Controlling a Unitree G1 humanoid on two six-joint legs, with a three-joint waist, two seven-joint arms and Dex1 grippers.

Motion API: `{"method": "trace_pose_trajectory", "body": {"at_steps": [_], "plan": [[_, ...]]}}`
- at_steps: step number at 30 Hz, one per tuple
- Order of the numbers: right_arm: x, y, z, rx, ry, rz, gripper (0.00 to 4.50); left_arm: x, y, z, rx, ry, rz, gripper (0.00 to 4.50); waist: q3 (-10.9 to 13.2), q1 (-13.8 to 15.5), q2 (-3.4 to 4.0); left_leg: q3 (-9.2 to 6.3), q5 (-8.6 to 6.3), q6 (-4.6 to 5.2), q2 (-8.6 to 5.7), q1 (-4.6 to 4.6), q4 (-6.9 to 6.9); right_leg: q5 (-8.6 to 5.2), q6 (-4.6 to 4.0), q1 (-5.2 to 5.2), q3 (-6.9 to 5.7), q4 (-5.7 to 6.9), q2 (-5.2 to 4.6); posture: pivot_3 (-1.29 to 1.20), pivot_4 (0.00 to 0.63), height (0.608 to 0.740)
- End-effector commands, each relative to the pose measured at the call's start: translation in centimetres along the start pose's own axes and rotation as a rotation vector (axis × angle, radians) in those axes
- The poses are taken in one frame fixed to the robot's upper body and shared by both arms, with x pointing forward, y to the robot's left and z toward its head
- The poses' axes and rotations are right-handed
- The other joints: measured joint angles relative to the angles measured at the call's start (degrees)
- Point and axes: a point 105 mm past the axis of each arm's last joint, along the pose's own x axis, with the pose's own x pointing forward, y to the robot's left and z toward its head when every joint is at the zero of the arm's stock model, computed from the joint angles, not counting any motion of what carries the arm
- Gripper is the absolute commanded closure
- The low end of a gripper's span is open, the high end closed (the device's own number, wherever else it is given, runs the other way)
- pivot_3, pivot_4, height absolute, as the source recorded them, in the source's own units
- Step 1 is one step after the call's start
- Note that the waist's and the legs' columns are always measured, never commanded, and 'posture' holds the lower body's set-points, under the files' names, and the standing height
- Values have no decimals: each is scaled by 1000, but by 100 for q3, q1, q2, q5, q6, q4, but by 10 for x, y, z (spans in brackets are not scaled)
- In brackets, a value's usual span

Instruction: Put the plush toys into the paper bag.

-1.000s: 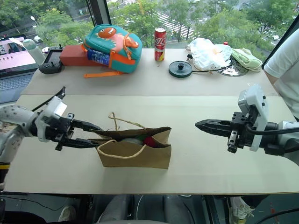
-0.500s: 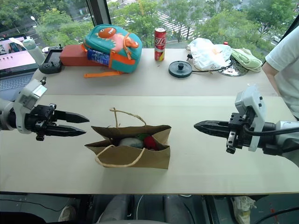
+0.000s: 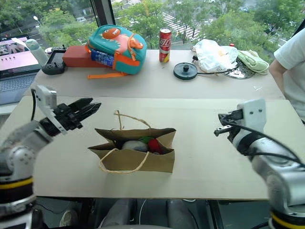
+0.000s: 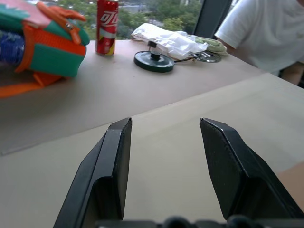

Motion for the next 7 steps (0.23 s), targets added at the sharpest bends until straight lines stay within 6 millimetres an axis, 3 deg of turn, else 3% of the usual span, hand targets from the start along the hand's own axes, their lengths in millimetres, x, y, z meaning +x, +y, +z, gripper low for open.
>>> {"method": "trace_pose_trajectory", "body": {"at_steps": [1, 7], "plan": [[3, 2, 19, -52, -149, -126, 4500, 3, -9, 15, 35, -81, 58, 2020, 0, -1, 1, 1, 0, 0, -1, 3, -1, 0, 0, 2, 1, 1, 0, 0, 150, 739], [9, -6, 15, -21, -206, -243, 4500, 2, -2, 5, 22, -70, 125, 2020, -2, -15, 3, 4, 0, 0, -2, 19, -5, 0, 0, 12, 3, -1, 2, 0, 150, 739]]}}
